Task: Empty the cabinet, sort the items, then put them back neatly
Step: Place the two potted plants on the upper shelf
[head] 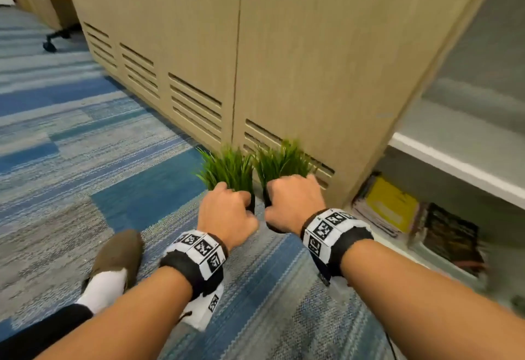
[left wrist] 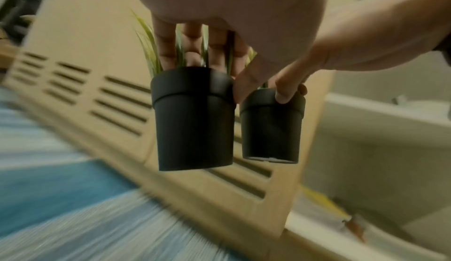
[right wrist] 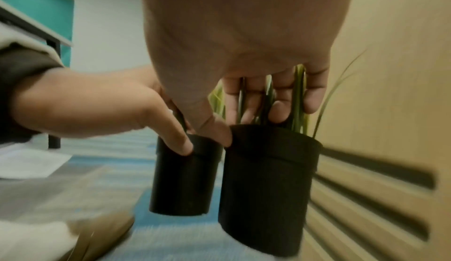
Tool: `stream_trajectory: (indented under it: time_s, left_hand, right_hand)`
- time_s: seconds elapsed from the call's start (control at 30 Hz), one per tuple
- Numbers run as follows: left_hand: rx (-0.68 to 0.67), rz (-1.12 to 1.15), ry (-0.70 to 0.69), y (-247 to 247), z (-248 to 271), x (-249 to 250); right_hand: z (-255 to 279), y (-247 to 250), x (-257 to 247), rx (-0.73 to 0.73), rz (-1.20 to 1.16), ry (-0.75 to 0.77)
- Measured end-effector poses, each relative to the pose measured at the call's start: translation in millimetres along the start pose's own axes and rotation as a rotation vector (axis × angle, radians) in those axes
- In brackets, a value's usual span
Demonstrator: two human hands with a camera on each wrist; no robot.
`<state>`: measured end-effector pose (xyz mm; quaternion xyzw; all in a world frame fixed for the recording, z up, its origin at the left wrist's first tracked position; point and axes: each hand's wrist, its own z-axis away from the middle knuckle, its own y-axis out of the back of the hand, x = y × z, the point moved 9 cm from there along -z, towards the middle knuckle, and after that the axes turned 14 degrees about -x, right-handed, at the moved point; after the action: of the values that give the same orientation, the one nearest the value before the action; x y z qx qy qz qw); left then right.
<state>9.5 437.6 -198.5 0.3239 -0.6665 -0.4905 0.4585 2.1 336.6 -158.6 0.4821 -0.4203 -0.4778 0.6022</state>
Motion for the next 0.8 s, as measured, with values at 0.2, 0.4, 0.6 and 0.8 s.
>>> stream_trajectory:
  time_s: [0.2, 0.4, 0.6, 0.8]
  left_hand:
    - [0.327, 0.114, -0.361, 117.9, -0.9, 178.6]
    - [0.468, 0.142, -0.632, 168.9, -13.6, 325.9]
    - [0.251, -0.039, -0.571, 140.2, -93.2, 419.6]
    - [-0.033, -0.228, -0.411, 75.2, -191.7, 448.8]
  right_hand:
    - [109.2, 131.8, 112.8, 0.270, -0.076, -0.258]
    - [203.0, 201.8, 247.0, 0.519, -0.045, -0.544]
    - [214.0, 190.1, 349.0, 0.395, 0.001, -0.733]
    - [178.8, 143.6, 421.7, 0.137, 0.045, -0.818]
